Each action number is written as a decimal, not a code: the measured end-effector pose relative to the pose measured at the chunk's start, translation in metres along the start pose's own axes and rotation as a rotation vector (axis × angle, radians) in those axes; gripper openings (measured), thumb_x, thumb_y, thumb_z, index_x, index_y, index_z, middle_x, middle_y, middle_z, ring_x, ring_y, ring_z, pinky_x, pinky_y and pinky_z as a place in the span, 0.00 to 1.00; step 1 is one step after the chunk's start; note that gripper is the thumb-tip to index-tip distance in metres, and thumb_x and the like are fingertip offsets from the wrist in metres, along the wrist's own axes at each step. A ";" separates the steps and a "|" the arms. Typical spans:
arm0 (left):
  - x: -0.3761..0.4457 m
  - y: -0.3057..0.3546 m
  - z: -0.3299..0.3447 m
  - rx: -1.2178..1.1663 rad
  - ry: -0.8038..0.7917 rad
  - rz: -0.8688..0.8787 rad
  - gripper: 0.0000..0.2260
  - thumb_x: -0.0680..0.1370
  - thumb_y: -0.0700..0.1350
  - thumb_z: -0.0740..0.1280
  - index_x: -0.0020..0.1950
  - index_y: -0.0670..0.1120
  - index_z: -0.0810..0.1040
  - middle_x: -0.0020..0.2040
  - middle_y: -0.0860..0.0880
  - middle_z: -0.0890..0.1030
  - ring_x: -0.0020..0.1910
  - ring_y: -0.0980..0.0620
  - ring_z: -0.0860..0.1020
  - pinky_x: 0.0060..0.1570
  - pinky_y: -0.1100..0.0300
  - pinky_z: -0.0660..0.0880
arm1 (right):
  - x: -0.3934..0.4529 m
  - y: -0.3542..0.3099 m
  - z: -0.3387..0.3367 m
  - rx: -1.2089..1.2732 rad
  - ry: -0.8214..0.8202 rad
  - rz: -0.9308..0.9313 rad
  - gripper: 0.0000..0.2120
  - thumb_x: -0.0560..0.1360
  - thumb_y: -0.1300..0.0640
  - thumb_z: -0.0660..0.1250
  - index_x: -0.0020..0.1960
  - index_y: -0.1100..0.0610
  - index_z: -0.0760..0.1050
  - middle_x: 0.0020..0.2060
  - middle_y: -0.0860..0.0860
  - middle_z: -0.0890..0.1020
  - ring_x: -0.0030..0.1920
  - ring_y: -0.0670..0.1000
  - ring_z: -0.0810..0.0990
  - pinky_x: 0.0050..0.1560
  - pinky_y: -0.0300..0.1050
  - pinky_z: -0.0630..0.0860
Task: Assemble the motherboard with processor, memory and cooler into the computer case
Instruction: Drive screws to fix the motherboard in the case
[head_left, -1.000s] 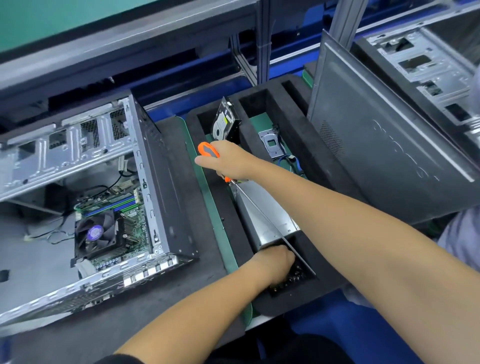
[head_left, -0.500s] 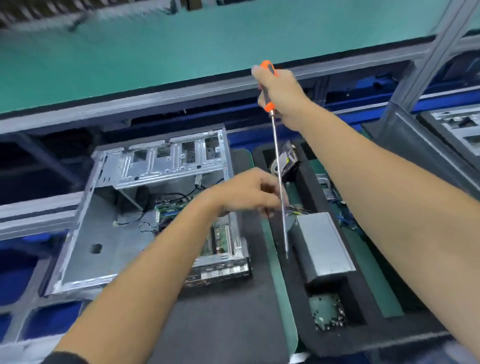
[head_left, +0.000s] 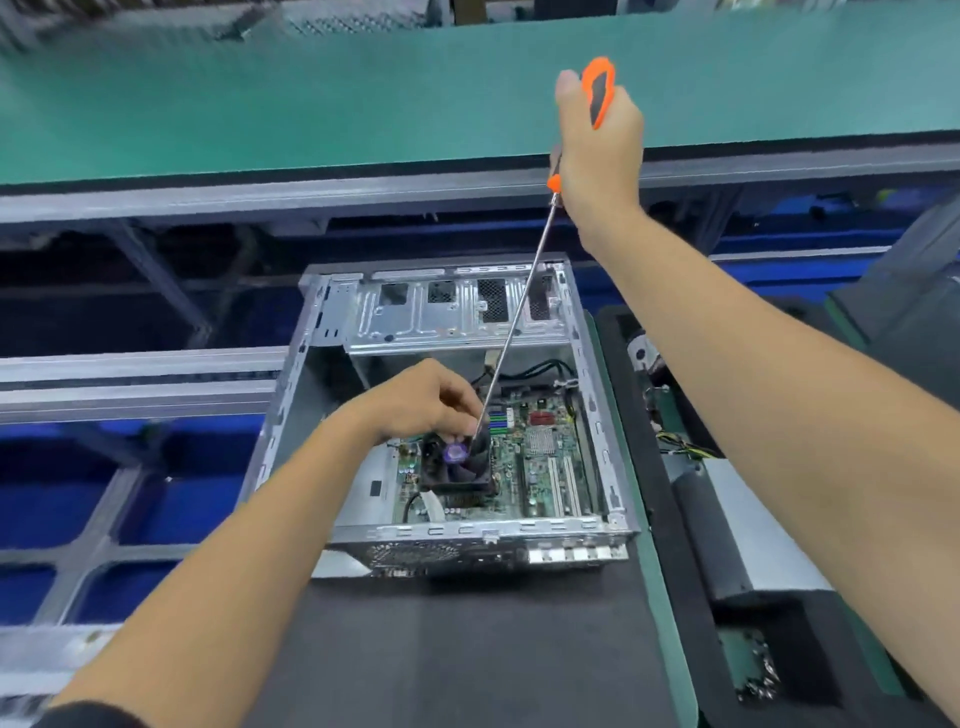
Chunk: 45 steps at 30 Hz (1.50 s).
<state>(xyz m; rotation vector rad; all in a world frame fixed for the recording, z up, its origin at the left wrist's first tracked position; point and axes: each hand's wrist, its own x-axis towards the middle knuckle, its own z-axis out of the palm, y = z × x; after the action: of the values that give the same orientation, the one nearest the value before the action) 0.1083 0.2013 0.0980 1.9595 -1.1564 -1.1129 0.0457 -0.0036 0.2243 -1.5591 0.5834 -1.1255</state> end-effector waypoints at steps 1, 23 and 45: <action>0.001 -0.004 0.000 0.014 -0.010 0.004 0.04 0.72 0.34 0.71 0.39 0.42 0.83 0.37 0.40 0.82 0.32 0.53 0.78 0.35 0.64 0.75 | -0.002 0.000 0.005 -0.002 0.006 -0.024 0.17 0.80 0.55 0.61 0.36 0.54 0.58 0.30 0.50 0.60 0.33 0.55 0.62 0.29 0.44 0.63; 0.007 -0.038 0.018 -0.101 0.139 0.005 0.09 0.76 0.36 0.69 0.35 0.44 0.76 0.28 0.50 0.79 0.29 0.55 0.78 0.31 0.65 0.74 | -0.004 -0.005 0.015 -0.108 0.083 -0.123 0.16 0.80 0.54 0.62 0.37 0.54 0.60 0.29 0.47 0.62 0.30 0.49 0.61 0.30 0.43 0.64; 0.034 -0.015 0.042 0.173 0.283 0.216 0.08 0.75 0.40 0.71 0.45 0.53 0.77 0.39 0.56 0.77 0.38 0.63 0.74 0.38 0.75 0.68 | -0.004 -0.017 -0.003 -0.130 0.101 -0.233 0.15 0.80 0.56 0.63 0.38 0.55 0.61 0.29 0.45 0.62 0.28 0.43 0.59 0.31 0.36 0.61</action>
<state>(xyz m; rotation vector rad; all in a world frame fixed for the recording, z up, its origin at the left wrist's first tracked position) 0.0865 0.1744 0.0541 1.9857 -1.3041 -0.6198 0.0381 0.0035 0.2389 -1.7221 0.5620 -1.3711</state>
